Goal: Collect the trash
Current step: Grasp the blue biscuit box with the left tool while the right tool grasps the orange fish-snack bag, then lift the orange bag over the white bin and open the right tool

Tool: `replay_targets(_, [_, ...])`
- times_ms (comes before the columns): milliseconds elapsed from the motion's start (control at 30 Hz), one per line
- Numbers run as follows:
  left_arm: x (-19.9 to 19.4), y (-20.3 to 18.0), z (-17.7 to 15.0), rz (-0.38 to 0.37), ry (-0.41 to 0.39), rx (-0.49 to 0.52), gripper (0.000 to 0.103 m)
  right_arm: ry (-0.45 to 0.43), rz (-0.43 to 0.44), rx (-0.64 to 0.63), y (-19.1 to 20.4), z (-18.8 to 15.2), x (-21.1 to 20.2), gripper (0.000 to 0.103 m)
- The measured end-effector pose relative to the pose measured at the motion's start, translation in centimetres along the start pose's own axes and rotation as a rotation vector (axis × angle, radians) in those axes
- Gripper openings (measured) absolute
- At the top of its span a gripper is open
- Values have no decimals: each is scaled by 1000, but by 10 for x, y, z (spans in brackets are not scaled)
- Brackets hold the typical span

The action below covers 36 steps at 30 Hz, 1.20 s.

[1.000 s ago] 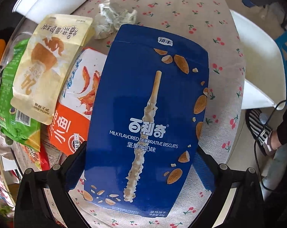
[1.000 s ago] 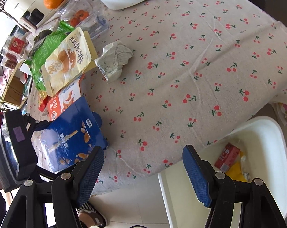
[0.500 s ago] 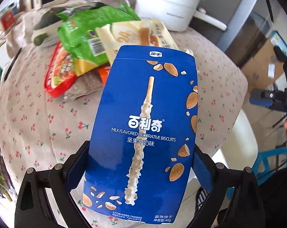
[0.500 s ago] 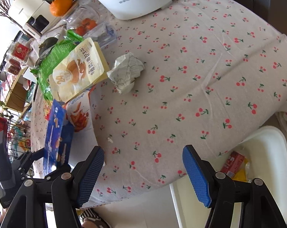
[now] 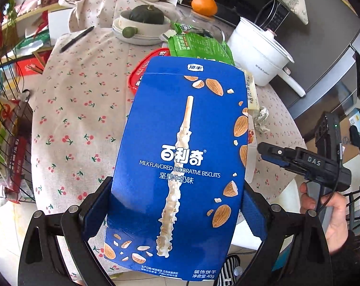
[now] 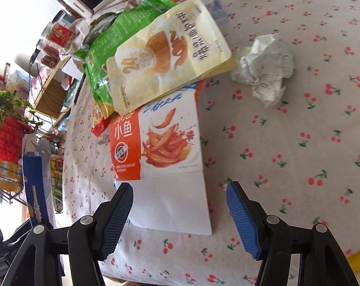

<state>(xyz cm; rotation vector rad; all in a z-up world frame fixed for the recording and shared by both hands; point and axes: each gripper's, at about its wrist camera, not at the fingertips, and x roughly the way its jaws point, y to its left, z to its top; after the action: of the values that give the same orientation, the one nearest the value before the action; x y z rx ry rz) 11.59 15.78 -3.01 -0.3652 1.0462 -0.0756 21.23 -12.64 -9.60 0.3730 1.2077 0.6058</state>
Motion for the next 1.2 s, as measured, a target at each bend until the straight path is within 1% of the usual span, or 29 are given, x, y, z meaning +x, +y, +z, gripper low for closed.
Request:
replay_targets(133, [-3,3,-3,-11,5,-10,98,14,-19,-8,6,4,25,65])
replay_targets(200, [-6,4,-3,-13,3,-4,98,23,-18,20,4,5,34,55])
replay_targets(267, [-8,5,-2,-12,-2,-3,98,34,-6,53,0,4,39,33])
replay_targets(300, [-8,6,-2,-10,-4,-5,98,40,15,63,0,3,39,24])
replay_targets(367, [-10,10,-2,-9,-6,-15,98,43,74,71,2,2,36,14])
replay_targets(467, [-14,13,-2,-12,-16,-28,98,21,159,77,8,1,22,6])
replay_targets(567, [-18,13,-5,-15,-24,-30,98,-5,186,55,22,-3,3,3])
replay_targets(733, [-20,12,-9,-10,-23,-18,98,-10,158,-14,45,-16,-25,1])
replay_targets(833, [-21,11,-11,-11,-24,-18,98,-8,152,-39,51,-25,-37,1])
replay_targets(933, [-24,8,-14,-17,-32,-14,98,-29,147,-45,52,-29,-50,0])
replay_targets(1067, [-28,3,-15,-25,-51,-6,98,-58,180,-37,54,-31,-66,0])
replay_targets(1200, [-35,-3,-14,-44,-80,-5,98,-113,211,-46,57,-28,-84,0])
